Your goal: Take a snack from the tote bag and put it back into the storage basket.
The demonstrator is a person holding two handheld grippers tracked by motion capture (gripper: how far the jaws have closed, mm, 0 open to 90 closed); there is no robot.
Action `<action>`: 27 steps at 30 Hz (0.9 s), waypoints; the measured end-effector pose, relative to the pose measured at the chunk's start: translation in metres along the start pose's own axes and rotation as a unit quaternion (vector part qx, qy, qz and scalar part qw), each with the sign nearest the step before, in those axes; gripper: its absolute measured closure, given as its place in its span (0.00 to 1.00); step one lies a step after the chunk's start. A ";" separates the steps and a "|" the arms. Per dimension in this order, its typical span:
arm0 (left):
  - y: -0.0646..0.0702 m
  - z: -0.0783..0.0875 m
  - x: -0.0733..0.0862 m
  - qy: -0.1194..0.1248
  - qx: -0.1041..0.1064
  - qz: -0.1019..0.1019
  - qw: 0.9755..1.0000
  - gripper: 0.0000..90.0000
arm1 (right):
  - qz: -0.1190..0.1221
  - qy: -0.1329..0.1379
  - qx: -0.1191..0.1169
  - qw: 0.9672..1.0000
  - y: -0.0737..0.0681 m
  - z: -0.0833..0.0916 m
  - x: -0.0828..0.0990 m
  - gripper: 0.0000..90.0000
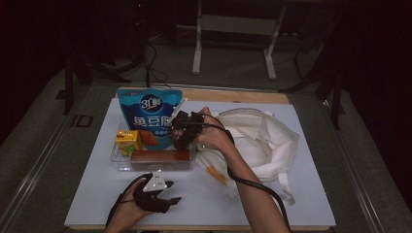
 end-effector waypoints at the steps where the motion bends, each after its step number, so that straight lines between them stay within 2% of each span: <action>1: 0.000 0.000 0.000 0.000 0.000 0.000 1.000 0.43 | 0.002 -0.003 -0.001 1.000 0.000 -0.001 0.001 0.26; 8: 0.000 0.000 0.000 -0.001 0.000 0.000 1.000 0.43 | 0.013 -0.016 -0.012 1.000 0.000 -0.008 0.007 0.26; 14: 0.000 0.001 0.000 0.000 0.000 0.000 1.000 0.43 | 0.029 -0.034 -0.006 0.999 -0.003 -0.015 0.008 0.26; 27: 0.000 0.000 0.000 -0.001 0.001 0.001 1.000 0.43 | 0.027 -0.058 -0.004 0.998 -0.005 -0.025 0.011 0.26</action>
Point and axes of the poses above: each handheld gripper's, and its own axes: z roughly backward along the jaws, x roughly out of its underside, y roughly to its right, the point moved 8 cm from there along -z, roughly forward along the jaws, and after that the axes turned 8 degrees about x, right-handed, at the moved point
